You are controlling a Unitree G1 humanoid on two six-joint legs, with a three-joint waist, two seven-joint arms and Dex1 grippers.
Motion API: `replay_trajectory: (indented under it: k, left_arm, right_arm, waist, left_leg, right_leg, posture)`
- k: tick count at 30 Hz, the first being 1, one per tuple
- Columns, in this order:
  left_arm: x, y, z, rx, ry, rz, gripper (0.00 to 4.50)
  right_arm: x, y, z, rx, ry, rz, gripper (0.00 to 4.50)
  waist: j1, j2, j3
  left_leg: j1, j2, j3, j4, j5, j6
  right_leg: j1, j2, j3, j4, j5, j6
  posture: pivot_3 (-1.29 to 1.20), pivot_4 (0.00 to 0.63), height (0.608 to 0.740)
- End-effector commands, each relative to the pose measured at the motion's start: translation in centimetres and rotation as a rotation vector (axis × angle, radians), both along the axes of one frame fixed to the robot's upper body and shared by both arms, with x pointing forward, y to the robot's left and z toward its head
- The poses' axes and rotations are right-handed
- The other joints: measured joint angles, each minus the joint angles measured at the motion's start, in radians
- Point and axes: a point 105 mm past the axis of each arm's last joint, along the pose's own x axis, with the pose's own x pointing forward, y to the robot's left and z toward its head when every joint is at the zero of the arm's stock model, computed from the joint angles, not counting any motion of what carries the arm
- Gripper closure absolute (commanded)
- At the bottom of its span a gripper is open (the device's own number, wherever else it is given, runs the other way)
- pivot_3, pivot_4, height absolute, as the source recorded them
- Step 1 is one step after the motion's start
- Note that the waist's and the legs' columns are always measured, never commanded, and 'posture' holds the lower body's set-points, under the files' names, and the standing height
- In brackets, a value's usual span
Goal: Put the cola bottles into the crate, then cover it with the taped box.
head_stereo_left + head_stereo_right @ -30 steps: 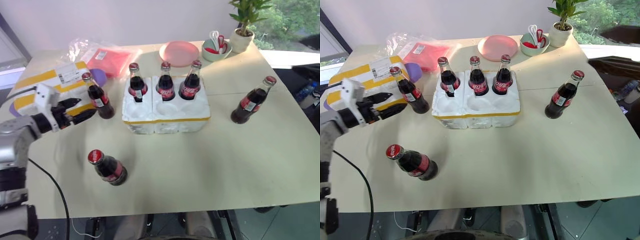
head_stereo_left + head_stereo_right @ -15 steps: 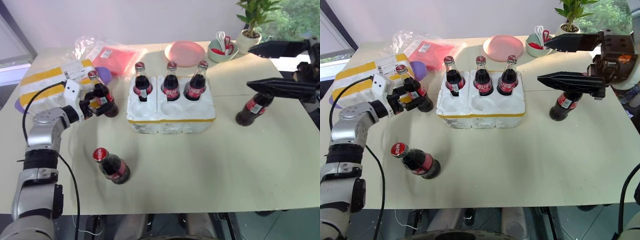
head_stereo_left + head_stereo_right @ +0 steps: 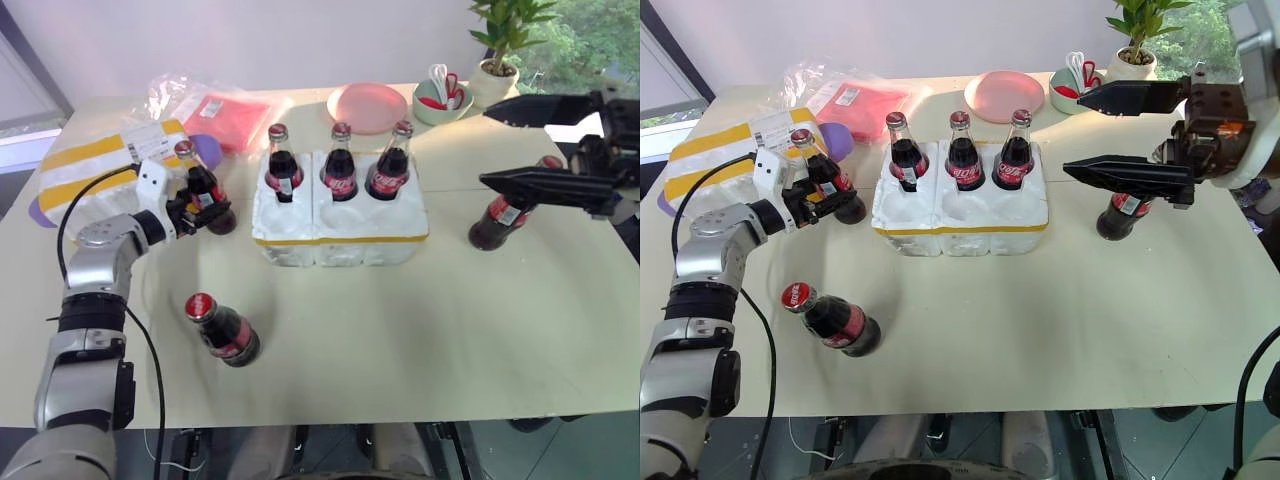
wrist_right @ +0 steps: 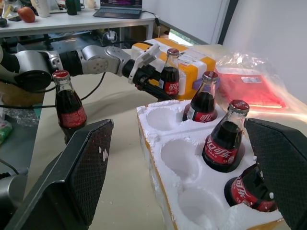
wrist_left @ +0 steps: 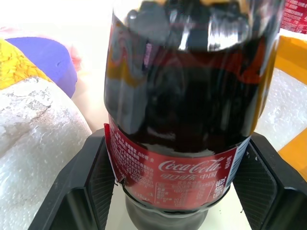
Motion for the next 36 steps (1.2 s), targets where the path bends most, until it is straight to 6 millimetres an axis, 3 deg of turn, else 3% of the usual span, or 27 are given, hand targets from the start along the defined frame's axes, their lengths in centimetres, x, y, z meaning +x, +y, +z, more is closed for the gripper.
replay_trajectory:
  k: [1, 4, 6, 11, 14, 17, 26, 29, 36]
  left_arm:
    - [-0.9, -0.5, 6.1, -0.077, -0.121, -0.105, 1.71]
    - [-1.8, -1.3, 9.2, -0.134, -0.136, -0.197, 1.71]
    - [-2.5, -3.1, 12.1, -0.172, -0.163, -0.309, 1.71]
    - [-3.7, -6.3, 14.8, -0.186, -0.181, -0.484, 1.71]
    - [-4.3, -8.0, 15.1, -0.162, -0.182, -0.562, 1.71]
    - [-4.6, -9.7, 14.2, -0.117, -0.167, -0.624, 1.71]
    - [-4.6, -10.9, 11.3, -0.021, -0.127, -0.667, 1.71]
    - [-4.5, -11.2, 11.9, -0.06, -0.144, -0.664, 1.71]
    - [-4.7, -13.7, 14.8, -0.206, -0.179, -0.733, 1.71]
  right_arm:
    - [-0.5, 0.2, 0.6, -0.014, -0.051, 0.004, 0.0]
    - [-0.4, 0.0, 0.6, -0.013, -0.052, -0.001, 0.0]
    - [-0.1, 0.0, 0.4, -0.017, -0.054, -0.008, 0.0]
    - [0.1, 0.2, 0.1, -0.014, -0.062, -0.017, 0.0]
    - [0.1, 0.2, 0.1, -0.009, -0.065, -0.023, 0.0]
    - [0.1, 0.2, 0.1, -0.003, -0.07, -0.036, 0.0]
    - [0.0, -0.1, -0.1, 0.001, -0.074, -0.07, 0.0]
    - [0.0, -0.1, -0.2, 0.0, -0.076, -0.077, 0.0]
    - [0.3, 0.0, -0.5, 0.004, -0.077, -0.085, 0.0]
  waist:
    - [-0.001, -0.001, 0.001]
    - [0.0, -0.008, 0.005]
    - [0.003, -0.012, 0.007]
    - [-0.003, -0.013, 0.008]
    - [-0.006, -0.013, 0.008]
    - [-0.004, -0.013, 0.008]
    - [-0.005, -0.013, 0.008]
    - [-0.001, -0.013, 0.008]
    - [0.001, -0.013, 0.008]
  left_leg:
    - [0.0, 0.0, 0.0, 0.0, 0.0, 0.0]
    - [0.0, 0.0, 0.0, 0.0, 0.0, 0.0]
    - [-0.001, 0.0, -0.001, 0.0, 0.0, -0.001]
    - [-0.006, -0.001, 0.0, 0.009, 0.001, -0.002]
    - [-0.006, -0.002, 0.001, 0.009, 0.001, -0.002]
    - [-0.006, -0.001, 0.001, 0.009, 0.001, -0.003]
    - [-0.006, -0.001, 0.001, 0.01, 0.001, -0.002]
    - [-0.006, -0.001, 0.001, 0.01, 0.001, -0.002]
    - [-0.007, -0.001, 0.001, 0.013, 0.001, -0.001]
  right_leg:
    - [0.0, 0.0, 0.0, 0.0, 0.0, 0.0]
    - [-0.001, 0.001, 0.0, 0.0, 0.0, 0.0]
    - [-0.001, 0.001, 0.0, 0.001, 0.0, 0.0]
    - [-0.001, 0.0, -0.001, 0.0, 0.001, 0.002]
    - [-0.001, 0.0, 0.0, 0.0, 0.002, 0.003]
    - [-0.001, 0.0, 0.0, 0.001, 0.002, 0.003]
    - [-0.002, 0.0, 0.0, 0.004, 0.002, 0.003]
    - [-0.002, 0.0, 0.0, 0.004, 0.002, 0.003]
    - [-0.002, 0.0, 0.0, 0.004, 0.002, 0.003]
  posture:
    - [0.0, 0.15, 0.74]
    - [0.0, 0.15, 0.74]
    - [0.0, 0.15, 0.74]
    - [0.0, 0.15, 0.74]
    - [0.0, 0.15, 0.74]
    - [0.0, 0.15, 0.74]
    - [0.0, 0.15, 0.74]
    - [0.0, 0.15, 0.74]
    - [0.0, 0.15, 0.74]
